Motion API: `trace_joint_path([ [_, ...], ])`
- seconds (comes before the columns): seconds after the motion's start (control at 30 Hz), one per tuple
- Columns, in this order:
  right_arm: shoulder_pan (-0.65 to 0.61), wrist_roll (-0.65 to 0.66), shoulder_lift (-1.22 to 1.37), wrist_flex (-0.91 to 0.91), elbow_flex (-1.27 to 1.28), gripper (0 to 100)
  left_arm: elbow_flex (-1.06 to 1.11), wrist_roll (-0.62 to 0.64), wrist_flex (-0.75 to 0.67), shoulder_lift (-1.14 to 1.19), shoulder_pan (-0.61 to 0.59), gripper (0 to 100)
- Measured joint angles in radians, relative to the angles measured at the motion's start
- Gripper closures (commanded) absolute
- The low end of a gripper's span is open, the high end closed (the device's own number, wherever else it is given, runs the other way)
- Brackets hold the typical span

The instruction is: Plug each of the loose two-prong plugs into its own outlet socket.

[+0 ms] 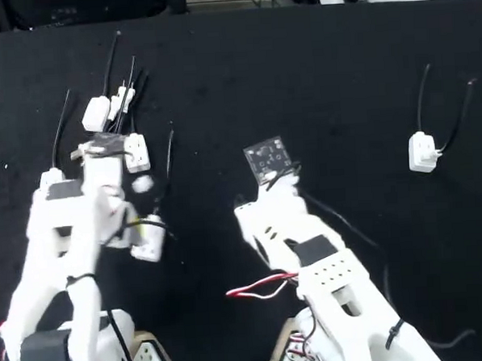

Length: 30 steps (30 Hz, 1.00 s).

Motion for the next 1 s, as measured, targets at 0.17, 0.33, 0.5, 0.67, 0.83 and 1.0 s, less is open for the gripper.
trace_joint_path([
  [0.17, 0.058, 0.0, 0.0, 0.0, 0.0, 75.9, -0.146, 0.031, 0.133, -0.069, 0.13, 78],
  [0.33, 0.066, 0.0, 0.0, 0.0, 0.0, 75.9, -0.209, 0.029, 0.074, -0.052, 0.08, 78],
  [0.5, 0.068, 0.0, 0.0, 0.0, 0.0, 75.9, -0.127, -0.055, -0.002, 0.064, -0.043, 78],
  [0.67, 0.068, 0.0, 0.0, 0.0, 0.0, 75.9, -0.012, -0.072, -0.026, 0.118, -0.06, 78],
  [0.83, 0.107, -0.002, 0.0, 0.0, -0.005, 75.9, 0.04, 0.063, -0.003, 0.069, 0.143, 78],
  [1.0, 0.169, -0.003, 0.0, 0.0, -0.005, 75.9, 0.123, 0.118, 0.038, -0.038, 0.299, 78],
])
